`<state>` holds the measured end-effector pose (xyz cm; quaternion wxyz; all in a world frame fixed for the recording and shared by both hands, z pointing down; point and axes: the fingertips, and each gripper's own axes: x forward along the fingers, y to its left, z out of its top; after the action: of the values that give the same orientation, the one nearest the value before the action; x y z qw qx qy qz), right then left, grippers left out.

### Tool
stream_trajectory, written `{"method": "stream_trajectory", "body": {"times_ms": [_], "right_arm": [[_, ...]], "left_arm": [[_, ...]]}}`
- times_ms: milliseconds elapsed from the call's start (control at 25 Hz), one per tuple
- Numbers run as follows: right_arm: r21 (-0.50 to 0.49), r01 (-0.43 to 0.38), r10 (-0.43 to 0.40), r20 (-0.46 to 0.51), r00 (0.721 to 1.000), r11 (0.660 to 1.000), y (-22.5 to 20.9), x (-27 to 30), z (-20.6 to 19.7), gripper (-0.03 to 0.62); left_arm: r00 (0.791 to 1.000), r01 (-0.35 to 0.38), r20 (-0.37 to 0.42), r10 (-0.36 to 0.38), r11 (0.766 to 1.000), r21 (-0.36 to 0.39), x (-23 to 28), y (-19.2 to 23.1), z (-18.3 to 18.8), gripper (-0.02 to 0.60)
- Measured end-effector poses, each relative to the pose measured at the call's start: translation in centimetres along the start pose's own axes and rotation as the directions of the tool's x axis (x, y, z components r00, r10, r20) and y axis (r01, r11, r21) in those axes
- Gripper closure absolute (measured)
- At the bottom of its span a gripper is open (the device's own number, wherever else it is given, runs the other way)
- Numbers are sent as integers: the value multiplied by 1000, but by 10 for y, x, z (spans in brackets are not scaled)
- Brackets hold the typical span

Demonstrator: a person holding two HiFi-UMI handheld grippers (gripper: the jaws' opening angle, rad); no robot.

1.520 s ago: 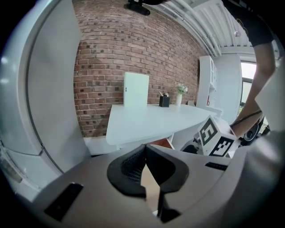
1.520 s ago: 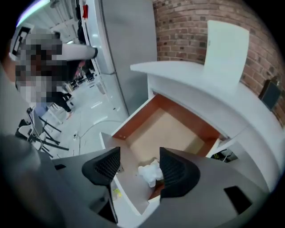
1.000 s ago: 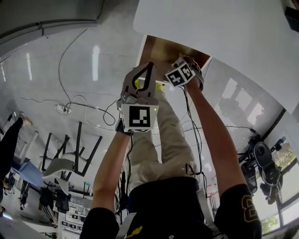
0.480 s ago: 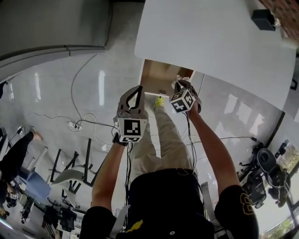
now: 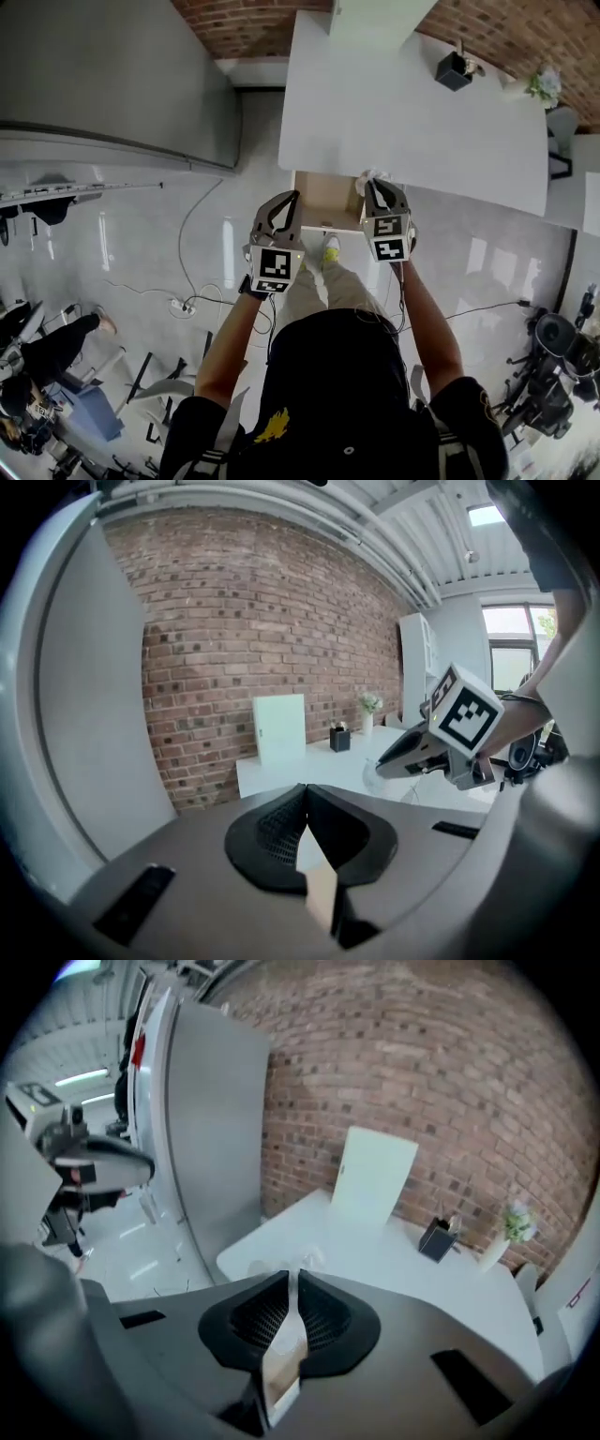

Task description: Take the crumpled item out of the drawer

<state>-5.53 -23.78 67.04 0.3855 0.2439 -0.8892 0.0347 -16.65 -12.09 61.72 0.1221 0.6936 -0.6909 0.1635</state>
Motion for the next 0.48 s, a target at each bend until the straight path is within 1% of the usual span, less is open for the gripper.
{"method": "stream_trajectory", "body": {"times_ms": [80,160,240,320,400,480], "right_arm": [[43,37,-42,108,993,998,-16,-42,41,539],[80,85,-100,213,972,993,-37,-81,82,541],[114,141,-170,310,935,983,-68,-112,121,542],[151,180,-225,383,896,972,-92,-144,150,543],[179,198,-259,442,859,964,-100,-178,170,543],[185,212,-277,502,819,960,-101,-206,189,545]], "left_arm": [[999,-7,54,6,1000,19,-11,3,38,565],[994,-26,106,21,999,44,-15,12,76,565],[987,-71,147,59,995,74,-8,26,114,565],[978,-107,187,94,992,65,-7,37,149,565],[969,-105,230,94,994,37,-16,38,177,565],[958,-100,275,82,994,52,-26,36,202,565]]}}
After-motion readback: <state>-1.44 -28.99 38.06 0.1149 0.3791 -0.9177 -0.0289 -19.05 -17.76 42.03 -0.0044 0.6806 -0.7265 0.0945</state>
